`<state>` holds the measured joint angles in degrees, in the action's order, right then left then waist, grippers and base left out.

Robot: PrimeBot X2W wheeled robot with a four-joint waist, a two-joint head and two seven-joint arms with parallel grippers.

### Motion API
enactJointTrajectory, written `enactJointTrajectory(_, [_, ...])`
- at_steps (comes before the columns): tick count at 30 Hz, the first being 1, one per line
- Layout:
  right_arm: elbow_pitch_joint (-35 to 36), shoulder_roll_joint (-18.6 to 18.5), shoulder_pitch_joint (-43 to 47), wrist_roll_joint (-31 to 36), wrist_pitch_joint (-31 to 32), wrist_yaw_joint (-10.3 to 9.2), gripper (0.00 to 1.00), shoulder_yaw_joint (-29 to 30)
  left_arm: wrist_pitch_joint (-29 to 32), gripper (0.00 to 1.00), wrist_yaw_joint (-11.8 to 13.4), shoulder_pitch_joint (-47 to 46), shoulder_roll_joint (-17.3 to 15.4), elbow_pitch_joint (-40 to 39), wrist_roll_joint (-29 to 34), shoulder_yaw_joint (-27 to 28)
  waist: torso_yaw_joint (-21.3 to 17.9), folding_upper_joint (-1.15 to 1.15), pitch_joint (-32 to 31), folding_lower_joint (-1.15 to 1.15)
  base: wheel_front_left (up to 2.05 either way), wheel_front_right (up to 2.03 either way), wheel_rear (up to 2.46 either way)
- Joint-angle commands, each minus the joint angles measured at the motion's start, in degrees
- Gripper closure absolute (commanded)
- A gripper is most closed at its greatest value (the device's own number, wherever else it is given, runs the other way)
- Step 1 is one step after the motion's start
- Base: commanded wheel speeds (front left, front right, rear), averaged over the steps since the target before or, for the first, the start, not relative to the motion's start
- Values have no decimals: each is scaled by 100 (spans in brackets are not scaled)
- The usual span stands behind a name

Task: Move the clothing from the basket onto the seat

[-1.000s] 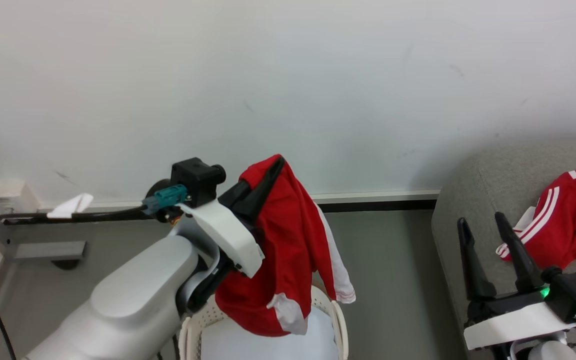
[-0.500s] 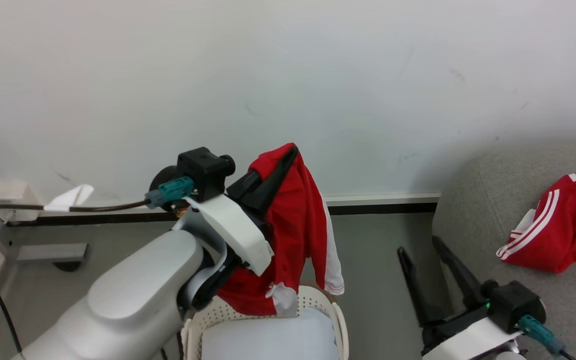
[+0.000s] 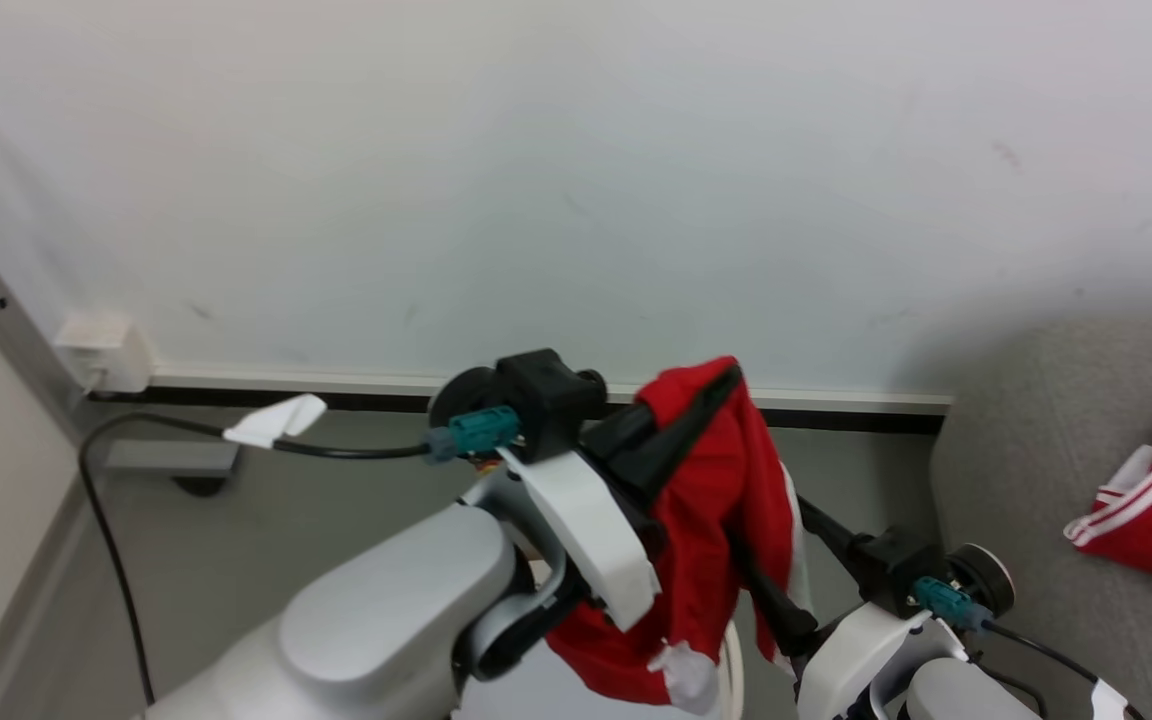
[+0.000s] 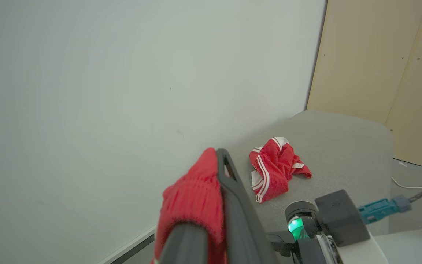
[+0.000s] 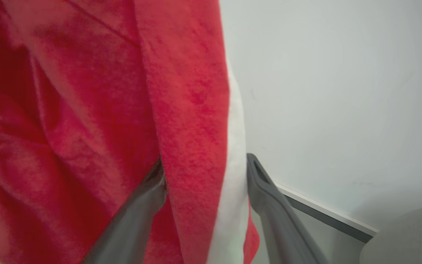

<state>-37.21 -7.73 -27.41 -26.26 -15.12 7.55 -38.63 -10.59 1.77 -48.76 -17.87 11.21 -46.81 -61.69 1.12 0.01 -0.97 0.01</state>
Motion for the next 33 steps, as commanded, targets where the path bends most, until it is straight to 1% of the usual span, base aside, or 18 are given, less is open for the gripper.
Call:
enactJointTrajectory(1, [-66, 15, -46, -25, 14, -13, 0, -33, 7, 100, -14, 41, 14, -30, 55, 2, 127, -1, -4, -1, 0, 0, 0])
enactJointTrajectory(6, [-844, 36, -326, -234, 17, -13, 0, -165, 127, 100, -160, 43, 235, -270, 67, -258, 527, -1, -33, -1, 0, 0, 0])
enactJointTrajectory(9, [-1152, 61, -454, -396, 0, -13, 0, -227, 186, 100, -209, 70, 303, -401, 69, -361, 740, -1, -53, -1, 0, 0, 0])
enactJointTrajectory(10, [-1224, 59, -477, -438, -1, -13, 22, -247, 211, 100, -220, 83, 317, -444, 51, -390, 803, -1, -58, -1, 0, 0, 0])
enactJointTrajectory(11, [-1282, 49, -492, -493, -2, -13, 56, -257, 230, 100, -229, 89, 327, -469, 36, -418, 864, -1, -63, -1, 0, 0, 0])
enactJointTrajectory(12, [-1286, 57, -511, -552, -5, -13, 100, -269, 242, 100, -219, 94, 312, -475, 29, -425, 908, -1, -66, -1, 0, 0, 0])
enactJointTrajectory(16, [-1224, -11, -527, -760, -7, -13, 100, -282, 245, 100, -185, 149, 243, -411, -39, -394, 999, -1, -65, -1, 0, 0, 0])
enactJointTrajectory(19, [-1069, -73, -503, -840, -8, -13, 100, -140, 201, 100, -157, 202, 166, -282, -91, -346, 983, -1, -55, -1, 0, 0, 0])
enactJointTrajectory(23, [-682, -170, -385, -878, -8, -13, 100, 224, 142, 100, -129, 316, 60, -135, -141, -327, 860, -1, -32, -1, 0, 0, 0])
enactJointTrajectory(27, [-173, -284, -215, -877, -8, -13, 100, 712, 56, 100, -92, 474, -12, -101, -204, -322, 672, -1, -17, -1, 0, 0, 0])
enactJointTrajectory(28, [-55, -313, -182, -877, -8, -13, 100, 819, 60, 97, -80, 503, -25, -105, -202, -330, 624, -1, -17, -1, 0, 0, 0])
enactJointTrajectory(29, [67, -346, -159, -866, -8, -13, 100, 937, 35, 84, -69, 542, -37, -114, -206, -337, 565, -1, -15, -1, 0, 0, 0])
enactJointTrajectory(30, [186, -376, -139, -847, -8, -13, 100, 1030, 20, 62, -57, 578, -49, -120, -210, -344, 506, -1, -15, -1, 0, 0, 0])
enactJointTrajectory(31, [299, -407, -112, -854, -8, -13, 100, 1133, 19, 13, -37, 612, -57, -131, -215, -351, 444, -1, -15, -1, 0, 0, 0])
enactJointTrajectory(32, [397, -432, -84, -860, -8, -13, 100, 1221, -7, 0, -33, 651, -69, -145, -224, -350, 373, -1, -13, -1, 0, 0, 0])
enactJointTrajectory(33, [496, -470, -60, -864, -9, -13, 100, 1307, -27, 0, -37, 679, -68, -167, -226, -362, 310, -1, -12, -1, 0, 0, 0])
